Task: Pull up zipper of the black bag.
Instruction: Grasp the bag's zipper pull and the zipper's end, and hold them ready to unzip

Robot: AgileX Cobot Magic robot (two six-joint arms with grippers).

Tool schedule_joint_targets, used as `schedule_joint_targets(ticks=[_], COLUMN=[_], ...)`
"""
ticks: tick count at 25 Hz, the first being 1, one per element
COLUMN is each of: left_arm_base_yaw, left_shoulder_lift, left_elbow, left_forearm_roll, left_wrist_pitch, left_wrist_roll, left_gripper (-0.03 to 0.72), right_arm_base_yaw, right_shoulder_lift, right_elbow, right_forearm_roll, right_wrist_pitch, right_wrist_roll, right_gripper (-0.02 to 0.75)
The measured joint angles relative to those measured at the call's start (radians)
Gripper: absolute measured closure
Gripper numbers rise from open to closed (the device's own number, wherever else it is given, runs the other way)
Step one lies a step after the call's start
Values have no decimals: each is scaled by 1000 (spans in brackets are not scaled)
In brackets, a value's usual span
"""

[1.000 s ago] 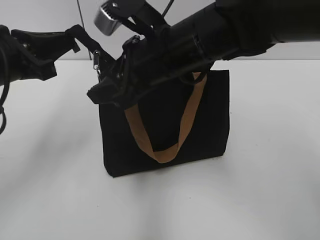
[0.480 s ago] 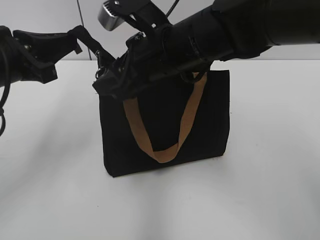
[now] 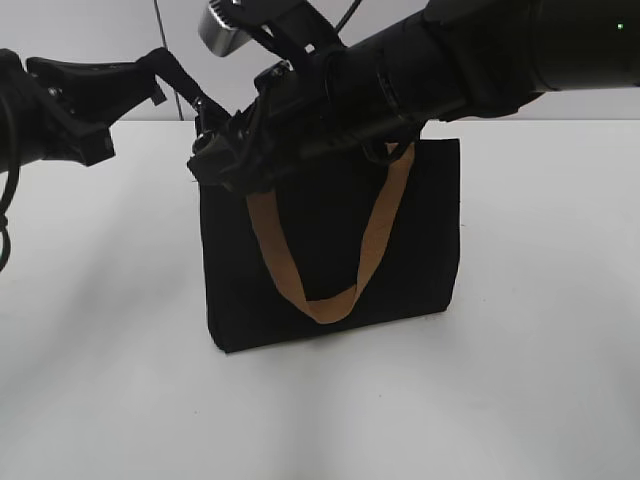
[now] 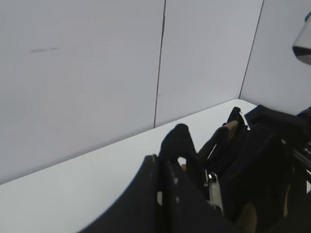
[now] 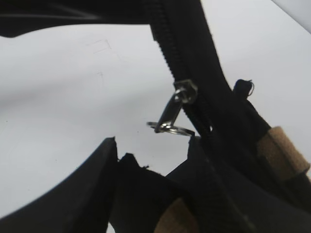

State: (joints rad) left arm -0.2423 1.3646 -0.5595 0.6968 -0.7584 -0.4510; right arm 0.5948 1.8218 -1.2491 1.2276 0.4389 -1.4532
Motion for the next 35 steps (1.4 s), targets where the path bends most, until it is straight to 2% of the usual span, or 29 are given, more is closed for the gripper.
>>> schedule_joint_targets(ticks=[18,25,31,35], left_arm_base_yaw=[0,0,0,0], left_shoulder_lift=[0,0,0,0], left_elbow=[0,0,0,0], left_forearm_roll=[4,4,4,4], left_wrist_pitch=[-13,-14,-8,19], left_wrist_roll=[0,0,0,0], left_gripper=[697,697,697,697], right_arm_base_yaw=[0,0,0,0], right_shoulder_lift=[21,22,22,22], right_elbow=[0,0,0,0], right_forearm_roll=[23,92,96,96], right_wrist_pitch=[-23,-26,-23,-8], right_wrist_roll=[0,0,0,0], right_gripper=[375,477,517,636])
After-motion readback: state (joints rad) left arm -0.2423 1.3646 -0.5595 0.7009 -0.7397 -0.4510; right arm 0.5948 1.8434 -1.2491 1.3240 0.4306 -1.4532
